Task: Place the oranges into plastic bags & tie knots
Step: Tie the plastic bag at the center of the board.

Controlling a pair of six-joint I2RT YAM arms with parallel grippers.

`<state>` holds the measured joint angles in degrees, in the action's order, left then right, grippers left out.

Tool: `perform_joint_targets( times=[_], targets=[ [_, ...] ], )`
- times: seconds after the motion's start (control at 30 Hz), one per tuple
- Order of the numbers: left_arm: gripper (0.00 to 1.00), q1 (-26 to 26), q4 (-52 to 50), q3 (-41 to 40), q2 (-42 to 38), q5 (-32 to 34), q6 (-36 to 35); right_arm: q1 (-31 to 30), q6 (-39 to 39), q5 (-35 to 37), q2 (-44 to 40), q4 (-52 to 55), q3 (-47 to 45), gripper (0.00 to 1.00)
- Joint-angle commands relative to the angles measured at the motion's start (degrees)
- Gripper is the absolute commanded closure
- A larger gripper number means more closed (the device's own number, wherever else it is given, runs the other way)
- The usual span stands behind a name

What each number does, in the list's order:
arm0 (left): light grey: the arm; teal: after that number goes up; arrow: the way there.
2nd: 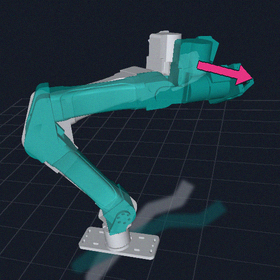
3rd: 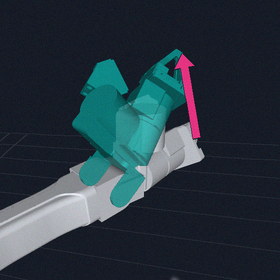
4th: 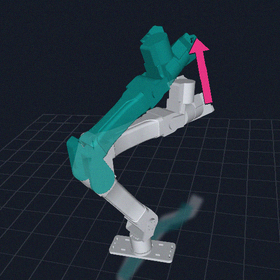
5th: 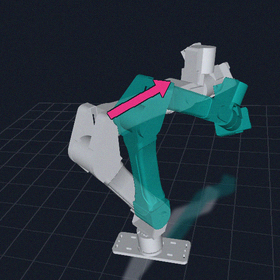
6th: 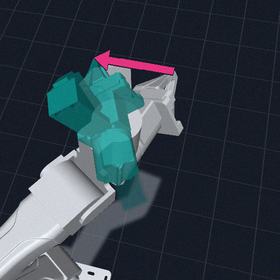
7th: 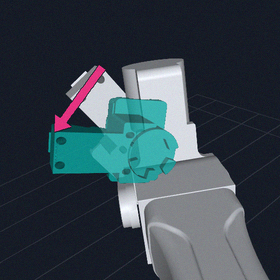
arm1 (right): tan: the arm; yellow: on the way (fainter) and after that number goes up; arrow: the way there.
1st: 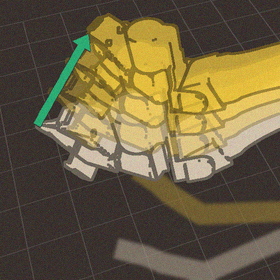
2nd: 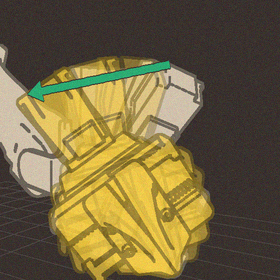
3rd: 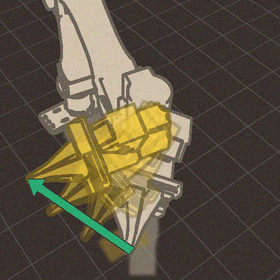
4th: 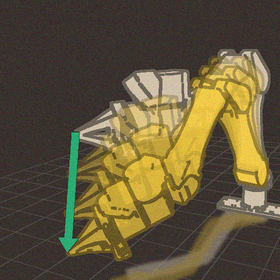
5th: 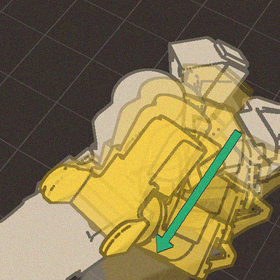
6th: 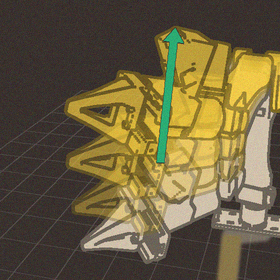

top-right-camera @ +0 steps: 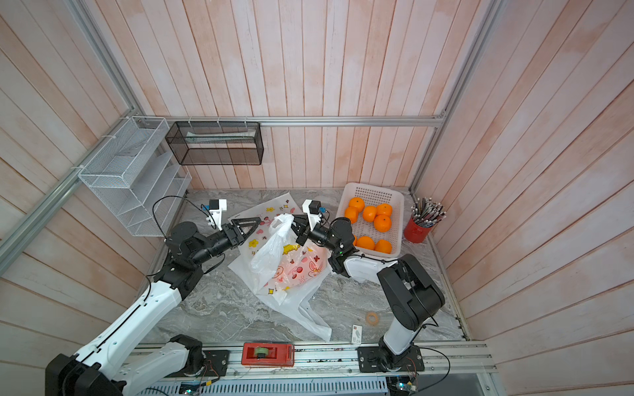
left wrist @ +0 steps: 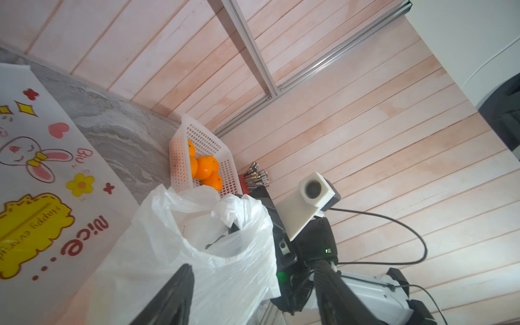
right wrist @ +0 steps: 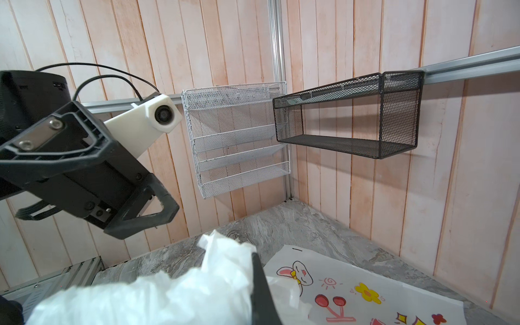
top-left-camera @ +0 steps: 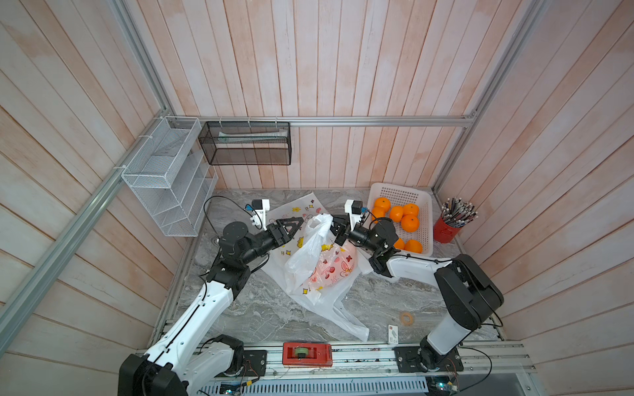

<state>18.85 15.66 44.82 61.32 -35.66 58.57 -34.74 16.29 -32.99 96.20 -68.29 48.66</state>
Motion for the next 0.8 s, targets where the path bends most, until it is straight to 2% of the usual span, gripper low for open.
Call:
perform_joint_targets(
  times=[0.0,0.1,0.43,0.77],
  targets=[
    [0.33,1.71,3.50,3.50,2.14,-0.68,8.56,-0.67,-0.83,0.94,-1.08,-2.90,-0.76,0.98],
    [0.36,2.49,2.06,5.22,4.75,0.88,9.89,-0.77,-1.01,0.96,-1.27,-2.98,-0.75,0.98],
    [0.40,3.06,9.23,5.98,12.58,-0.64,14.87,-0.93,-1.27,0.33,-1.68,-2.46,-0.60,0.98],
    [0.55,4.74,10.62,7.46,15.97,-0.39,14.77,-1.19,-1.91,0.46,-1.24,-1.68,-0.15,0.98]
  ],
)
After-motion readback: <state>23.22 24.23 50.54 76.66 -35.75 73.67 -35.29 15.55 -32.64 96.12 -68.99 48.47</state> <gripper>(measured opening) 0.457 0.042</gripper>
